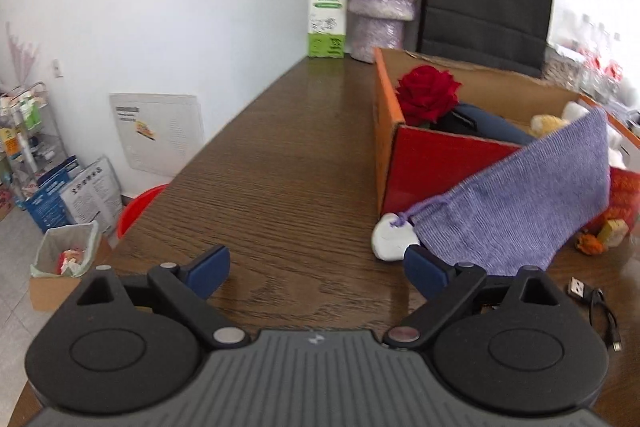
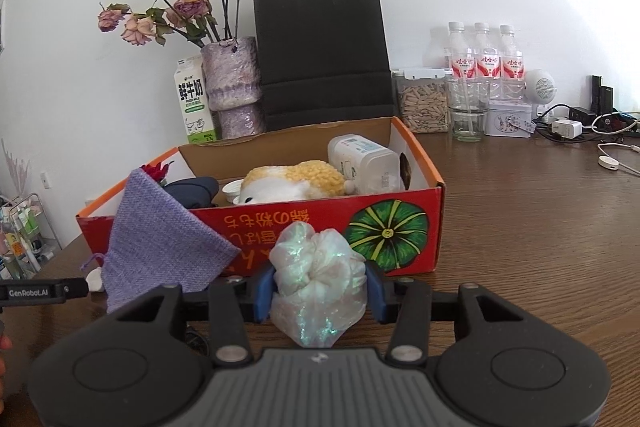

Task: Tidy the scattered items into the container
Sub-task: 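Grasp the white earbud case with left tool while right tool holds plastic bag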

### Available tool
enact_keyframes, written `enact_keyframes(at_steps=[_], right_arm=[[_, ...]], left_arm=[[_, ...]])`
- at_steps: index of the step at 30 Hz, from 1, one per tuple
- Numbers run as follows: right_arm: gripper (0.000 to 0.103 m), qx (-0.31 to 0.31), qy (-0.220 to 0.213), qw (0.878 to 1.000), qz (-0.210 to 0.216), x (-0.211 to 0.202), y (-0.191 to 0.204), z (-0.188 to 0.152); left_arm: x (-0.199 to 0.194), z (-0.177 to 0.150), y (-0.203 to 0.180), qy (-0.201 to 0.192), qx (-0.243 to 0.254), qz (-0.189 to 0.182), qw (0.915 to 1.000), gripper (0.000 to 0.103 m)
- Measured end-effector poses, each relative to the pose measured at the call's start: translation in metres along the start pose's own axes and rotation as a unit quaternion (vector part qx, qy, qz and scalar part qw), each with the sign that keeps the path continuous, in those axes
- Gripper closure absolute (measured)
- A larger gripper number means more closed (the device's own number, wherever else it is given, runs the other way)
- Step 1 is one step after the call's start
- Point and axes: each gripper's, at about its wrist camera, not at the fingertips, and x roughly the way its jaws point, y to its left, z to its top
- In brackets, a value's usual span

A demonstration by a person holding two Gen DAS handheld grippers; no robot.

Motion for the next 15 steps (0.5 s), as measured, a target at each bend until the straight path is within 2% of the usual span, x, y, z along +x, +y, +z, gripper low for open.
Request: enact_keyframes(at_steps=[4, 7, 15], right_arm=[[0.058, 0.003, 0.000, 1.000, -0.005, 0.000, -0.003, 0.000], [0.058, 0.004, -0.002, 1.000, -0.010, -0.001, -0.004, 0.000], [0.057, 0.001, -0.002, 1.000, -0.011, 0.000, -0.003, 0.001]], left_arm=[[0.003, 0.000, -0.010, 0.008, 0.031, -0.010, 0.9994, 0.009], [0.004, 0.000, -0.016, 0.001, 0.046, -0.004, 0.9989, 0.013], [0.011, 0.007, -0.024, -0.004, 0.056, -0.008, 0.9984, 0.022]])
